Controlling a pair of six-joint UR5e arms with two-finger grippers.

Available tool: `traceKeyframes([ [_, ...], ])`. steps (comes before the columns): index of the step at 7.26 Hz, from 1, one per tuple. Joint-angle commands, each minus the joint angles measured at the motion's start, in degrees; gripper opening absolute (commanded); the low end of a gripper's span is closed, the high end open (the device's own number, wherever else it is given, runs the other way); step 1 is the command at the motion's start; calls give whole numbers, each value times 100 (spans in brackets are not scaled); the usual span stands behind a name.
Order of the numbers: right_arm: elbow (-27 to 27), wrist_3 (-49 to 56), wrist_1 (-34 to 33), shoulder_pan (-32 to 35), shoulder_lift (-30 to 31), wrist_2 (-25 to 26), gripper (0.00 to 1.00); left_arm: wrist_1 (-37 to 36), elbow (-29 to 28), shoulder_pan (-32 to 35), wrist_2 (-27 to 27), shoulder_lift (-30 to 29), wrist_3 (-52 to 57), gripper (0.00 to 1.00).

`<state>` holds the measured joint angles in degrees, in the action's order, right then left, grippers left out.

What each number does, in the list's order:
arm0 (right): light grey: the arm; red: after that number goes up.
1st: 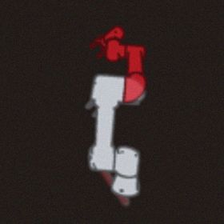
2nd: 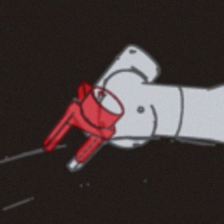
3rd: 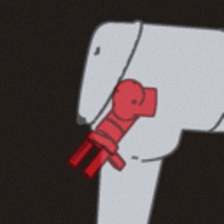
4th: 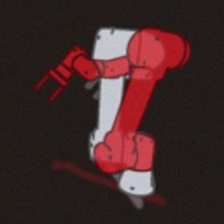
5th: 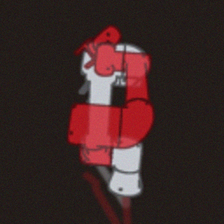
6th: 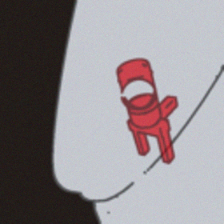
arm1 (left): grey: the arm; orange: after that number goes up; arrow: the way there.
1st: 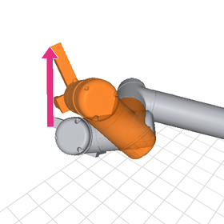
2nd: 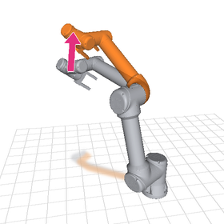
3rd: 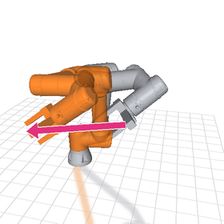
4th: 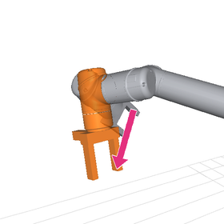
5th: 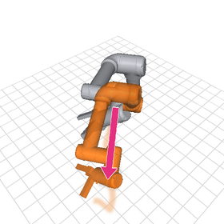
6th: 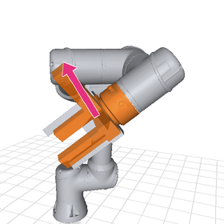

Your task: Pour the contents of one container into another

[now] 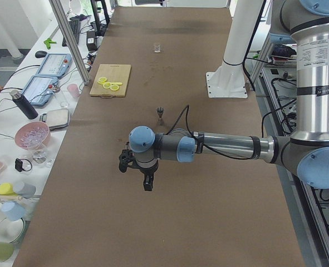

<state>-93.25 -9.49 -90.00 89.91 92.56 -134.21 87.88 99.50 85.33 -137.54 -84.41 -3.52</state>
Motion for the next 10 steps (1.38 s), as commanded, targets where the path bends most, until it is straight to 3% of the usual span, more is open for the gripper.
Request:
traceKeyframes([
  [1, 0, 0, 0, 0, -10, 0, 100, -140, -1, -8, -10, -6, 0, 99],
  [10, 0, 9, 0, 0, -37, -9, 100, -158, -123, 1, -45, -40, 0, 99],
])
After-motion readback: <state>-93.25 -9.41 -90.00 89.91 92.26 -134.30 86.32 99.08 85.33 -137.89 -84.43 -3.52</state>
